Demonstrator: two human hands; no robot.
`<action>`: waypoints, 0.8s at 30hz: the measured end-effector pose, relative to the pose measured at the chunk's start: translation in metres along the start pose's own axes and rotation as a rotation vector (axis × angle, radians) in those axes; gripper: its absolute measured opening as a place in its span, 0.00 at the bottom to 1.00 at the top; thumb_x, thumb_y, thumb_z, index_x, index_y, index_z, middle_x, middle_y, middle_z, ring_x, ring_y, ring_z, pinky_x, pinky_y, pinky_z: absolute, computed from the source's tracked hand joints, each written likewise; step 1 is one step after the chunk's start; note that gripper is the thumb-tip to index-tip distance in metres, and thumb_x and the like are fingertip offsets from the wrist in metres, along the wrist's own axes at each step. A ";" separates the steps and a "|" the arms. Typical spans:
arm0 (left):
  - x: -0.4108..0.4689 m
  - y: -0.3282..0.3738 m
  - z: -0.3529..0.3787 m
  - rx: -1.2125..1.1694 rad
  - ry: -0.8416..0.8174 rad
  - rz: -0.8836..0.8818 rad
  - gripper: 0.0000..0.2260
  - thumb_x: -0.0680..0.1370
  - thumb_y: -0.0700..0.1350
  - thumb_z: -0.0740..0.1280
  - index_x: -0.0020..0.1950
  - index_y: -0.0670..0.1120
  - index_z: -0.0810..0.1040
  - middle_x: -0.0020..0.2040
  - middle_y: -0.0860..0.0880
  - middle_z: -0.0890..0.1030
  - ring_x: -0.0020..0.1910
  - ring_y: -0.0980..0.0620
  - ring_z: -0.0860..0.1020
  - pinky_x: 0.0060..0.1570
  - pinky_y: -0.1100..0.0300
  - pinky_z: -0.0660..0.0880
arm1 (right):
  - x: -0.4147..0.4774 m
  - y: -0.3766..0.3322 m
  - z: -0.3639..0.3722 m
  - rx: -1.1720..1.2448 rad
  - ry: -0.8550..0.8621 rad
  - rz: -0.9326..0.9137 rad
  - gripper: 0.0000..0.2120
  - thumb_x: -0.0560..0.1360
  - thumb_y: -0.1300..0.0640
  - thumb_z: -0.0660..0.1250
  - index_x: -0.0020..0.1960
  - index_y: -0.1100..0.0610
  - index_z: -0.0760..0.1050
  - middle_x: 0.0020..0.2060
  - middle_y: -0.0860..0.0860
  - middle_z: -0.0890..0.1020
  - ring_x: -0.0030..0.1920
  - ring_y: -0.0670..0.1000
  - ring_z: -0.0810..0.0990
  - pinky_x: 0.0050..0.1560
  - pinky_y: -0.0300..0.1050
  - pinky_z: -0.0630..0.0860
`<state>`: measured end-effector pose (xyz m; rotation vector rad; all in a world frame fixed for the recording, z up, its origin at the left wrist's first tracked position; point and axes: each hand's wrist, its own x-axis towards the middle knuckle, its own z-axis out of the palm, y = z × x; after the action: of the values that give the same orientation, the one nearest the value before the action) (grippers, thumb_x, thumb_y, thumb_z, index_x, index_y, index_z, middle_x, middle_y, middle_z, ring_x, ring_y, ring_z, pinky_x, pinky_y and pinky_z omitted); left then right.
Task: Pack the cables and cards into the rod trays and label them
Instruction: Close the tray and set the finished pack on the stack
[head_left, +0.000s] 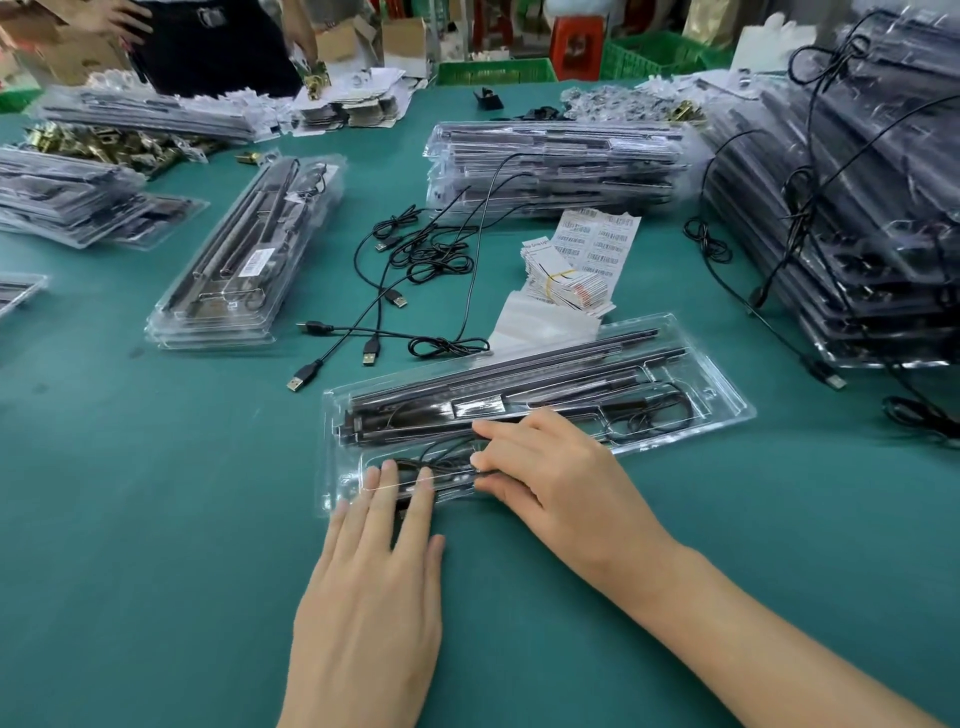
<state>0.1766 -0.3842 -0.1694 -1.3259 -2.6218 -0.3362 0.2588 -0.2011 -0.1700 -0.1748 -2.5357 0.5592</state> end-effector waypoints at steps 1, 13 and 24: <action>0.000 -0.003 0.000 -0.019 0.047 0.022 0.26 0.85 0.51 0.50 0.65 0.37 0.81 0.64 0.37 0.81 0.64 0.36 0.80 0.65 0.47 0.77 | 0.000 -0.001 -0.001 0.006 -0.001 0.006 0.04 0.77 0.57 0.74 0.50 0.56 0.83 0.59 0.48 0.84 0.51 0.53 0.79 0.53 0.48 0.79; 0.017 -0.061 -0.017 -0.052 0.308 0.173 0.13 0.78 0.52 0.64 0.52 0.54 0.88 0.53 0.54 0.86 0.48 0.50 0.86 0.47 0.63 0.73 | -0.003 -0.007 -0.008 -0.054 -0.034 -0.033 0.05 0.76 0.57 0.75 0.51 0.56 0.84 0.59 0.50 0.84 0.51 0.53 0.80 0.54 0.45 0.80; 0.023 -0.077 -0.012 -0.300 0.267 0.265 0.12 0.77 0.52 0.66 0.46 0.52 0.89 0.53 0.59 0.85 0.51 0.63 0.80 0.55 0.68 0.74 | 0.038 0.025 -0.055 -0.036 0.078 0.214 0.13 0.80 0.42 0.64 0.57 0.48 0.81 0.54 0.41 0.82 0.58 0.42 0.77 0.60 0.44 0.76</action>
<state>0.1019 -0.4138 -0.1612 -1.5712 -2.2053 -0.8260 0.2560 -0.1504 -0.1200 -0.4760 -2.4679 0.5761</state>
